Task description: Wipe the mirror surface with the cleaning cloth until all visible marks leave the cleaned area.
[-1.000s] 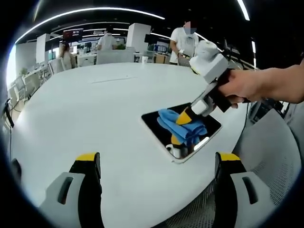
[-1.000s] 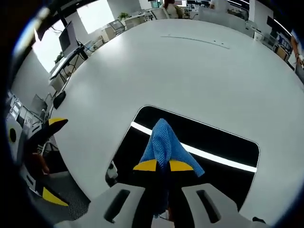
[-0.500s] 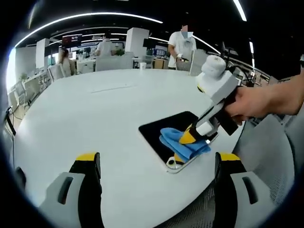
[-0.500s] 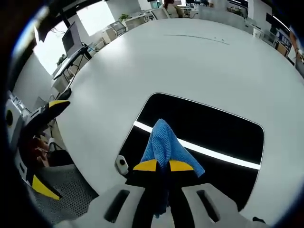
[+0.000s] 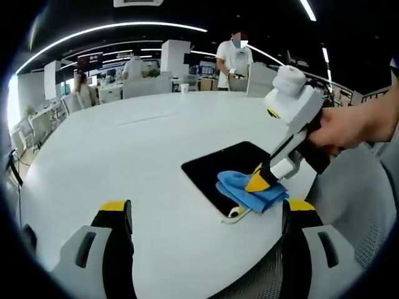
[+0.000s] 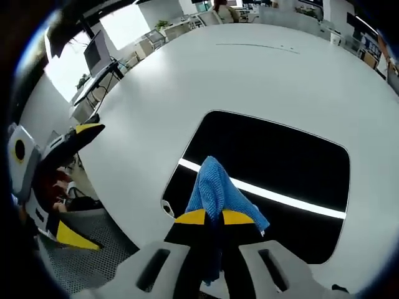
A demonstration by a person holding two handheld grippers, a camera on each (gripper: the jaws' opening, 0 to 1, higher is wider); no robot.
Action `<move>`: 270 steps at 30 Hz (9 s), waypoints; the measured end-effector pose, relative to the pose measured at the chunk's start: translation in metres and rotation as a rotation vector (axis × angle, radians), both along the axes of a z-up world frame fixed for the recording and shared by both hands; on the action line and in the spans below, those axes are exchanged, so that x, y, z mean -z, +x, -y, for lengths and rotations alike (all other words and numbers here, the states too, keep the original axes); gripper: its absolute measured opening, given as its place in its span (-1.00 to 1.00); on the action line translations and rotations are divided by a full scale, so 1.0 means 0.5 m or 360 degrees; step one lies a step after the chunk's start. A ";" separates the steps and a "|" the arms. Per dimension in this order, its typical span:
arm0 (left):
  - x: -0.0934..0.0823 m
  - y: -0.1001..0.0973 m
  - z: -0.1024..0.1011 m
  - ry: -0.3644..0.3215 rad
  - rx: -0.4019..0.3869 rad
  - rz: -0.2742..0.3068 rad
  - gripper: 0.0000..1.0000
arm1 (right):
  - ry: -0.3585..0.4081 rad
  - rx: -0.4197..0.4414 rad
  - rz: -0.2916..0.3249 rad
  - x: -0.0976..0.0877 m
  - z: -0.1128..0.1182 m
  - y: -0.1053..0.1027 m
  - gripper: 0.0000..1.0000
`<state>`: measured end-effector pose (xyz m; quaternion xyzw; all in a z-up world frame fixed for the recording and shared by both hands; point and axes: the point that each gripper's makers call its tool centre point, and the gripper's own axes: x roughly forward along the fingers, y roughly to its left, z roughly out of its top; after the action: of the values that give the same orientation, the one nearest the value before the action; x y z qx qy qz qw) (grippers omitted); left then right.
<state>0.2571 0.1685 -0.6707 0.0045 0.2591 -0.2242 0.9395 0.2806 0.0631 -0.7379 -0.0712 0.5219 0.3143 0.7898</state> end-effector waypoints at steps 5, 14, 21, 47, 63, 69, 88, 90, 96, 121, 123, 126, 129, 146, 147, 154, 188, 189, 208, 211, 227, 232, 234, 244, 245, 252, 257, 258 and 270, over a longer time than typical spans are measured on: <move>-0.004 -0.001 0.003 0.0002 0.0015 0.0023 0.98 | 0.0003 -0.0001 0.0001 -0.001 0.000 -0.011 -0.96; -0.003 -0.005 0.006 0.0014 0.0044 0.0025 0.98 | 0.0003 -0.0018 0.0003 -0.001 0.000 -0.019 -0.96; 0.000 -0.003 0.003 0.0013 0.0038 0.0021 0.97 | 0.0012 -0.0008 0.0005 -0.001 0.000 -0.018 -0.96; 0.007 -0.001 -0.001 0.0019 0.0027 0.0012 0.96 | 0.0103 0.0061 -0.0009 -0.001 0.040 -0.011 -0.96; 0.014 -0.002 -0.001 0.0028 0.0034 -0.0003 0.94 | 0.0095 0.0126 -0.0035 -0.001 0.065 -0.009 -0.96; 0.014 -0.003 0.002 0.0025 0.0041 -0.0008 0.94 | 0.0085 0.0128 -0.0036 -0.002 0.065 -0.010 -0.96; 0.013 -0.003 0.001 0.0009 0.0035 -0.0012 0.94 | 0.0071 0.0144 -0.0015 0.000 0.054 0.023 -0.97; 0.013 -0.003 0.000 0.0005 0.0034 -0.0011 0.94 | 0.0064 0.0134 -0.0003 -0.001 0.054 0.026 -0.97; 0.014 -0.001 -0.001 -0.0001 0.0025 -0.0012 0.95 | 0.0031 0.0099 0.0033 -0.003 0.051 0.037 -0.97; 0.002 -0.003 0.001 -0.0059 0.0001 0.0001 0.95 | -0.0089 0.0069 0.0135 -0.003 0.030 0.158 -0.97; -0.001 -0.001 0.001 -0.0073 -0.0005 0.0015 0.95 | -0.0088 0.0058 0.0149 0.000 0.029 0.173 -0.97; 0.003 -0.004 -0.001 -0.0051 -0.0007 -0.0006 0.96 | -0.0084 0.0077 0.0159 -0.001 0.027 0.192 -0.97; -0.002 0.001 -0.007 -0.0058 -0.0032 0.0017 0.97 | -0.0073 0.0087 0.0157 -0.001 0.025 0.211 -0.97; 0.010 -0.001 -0.018 0.0005 -0.0053 -0.0020 0.98 | -0.0097 0.0005 0.0182 0.000 0.020 0.245 -0.98; 0.012 -0.001 -0.018 0.0010 -0.0054 -0.0023 0.98 | -0.0092 0.0007 0.0185 0.000 0.020 0.245 -0.98; 0.019 -0.001 -0.020 0.0040 -0.0047 -0.0040 0.98 | -0.0054 -0.0003 0.0186 -0.002 0.021 0.243 -0.97; 0.017 0.002 -0.019 -0.0012 -0.0070 -0.0045 0.98 | -0.0104 0.0041 0.0175 -0.004 0.121 0.247 -0.97; 0.017 0.002 -0.019 -0.0015 -0.0072 -0.0046 0.98 | -0.0105 0.0052 0.0175 -0.002 0.127 0.249 -0.97; 0.014 0.005 -0.024 -0.0017 -0.0092 -0.0025 0.97 | -0.0209 0.0048 0.0248 0.000 0.147 0.226 -0.97; 0.013 0.006 -0.027 -0.0017 -0.0099 -0.0020 0.97 | -0.0190 0.0064 0.0251 0.001 0.152 0.211 -0.98; 0.011 0.002 -0.022 -0.0014 -0.0083 -0.0020 0.96 | -0.0114 0.0098 0.0259 -0.001 0.158 0.135 -0.97; 0.009 0.002 -0.023 -0.0021 -0.0089 -0.0017 0.96 | -0.0099 0.0125 0.0238 -0.002 0.160 0.119 -0.97; 0.008 0.002 -0.022 -0.0023 -0.0088 -0.0015 0.96 | -0.0087 0.0133 0.0228 -0.001 0.162 0.112 -0.97; 0.003 0.002 -0.020 -0.0024 -0.0089 -0.0007 0.97 | -0.0048 0.0142 0.0217 -0.002 0.172 0.074 -0.97; 0.003 0.002 -0.019 -0.0024 -0.0085 -0.0008 0.97 | -0.0047 0.0140 0.0218 -0.001 0.172 0.072 -0.97; 0.005 0.002 -0.018 -0.0017 -0.0073 -0.0012 0.97 | -0.0026 0.0145 0.0209 -0.002 0.176 0.049 -0.97; 0.005 0.001 -0.017 -0.0017 -0.0067 -0.0014 0.97 | -0.0015 0.0144 0.0206 -0.002 0.178 0.032 -0.97; 0.005 0.001 -0.016 -0.0015 -0.0065 -0.0013 0.97 | -0.0012 0.0139 0.0207 -0.002 0.178 0.028 -0.97; 0.005 0.000 -0.016 -0.0026 -0.0064 -0.0013 0.96 | 0.0007 0.0122 0.0205 -0.002 0.180 0.011 -0.96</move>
<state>0.2572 0.1767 -0.6731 -0.0094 0.2611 -0.2075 0.9427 0.2859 -0.0270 -0.7369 -0.0697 0.4718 0.2798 0.8333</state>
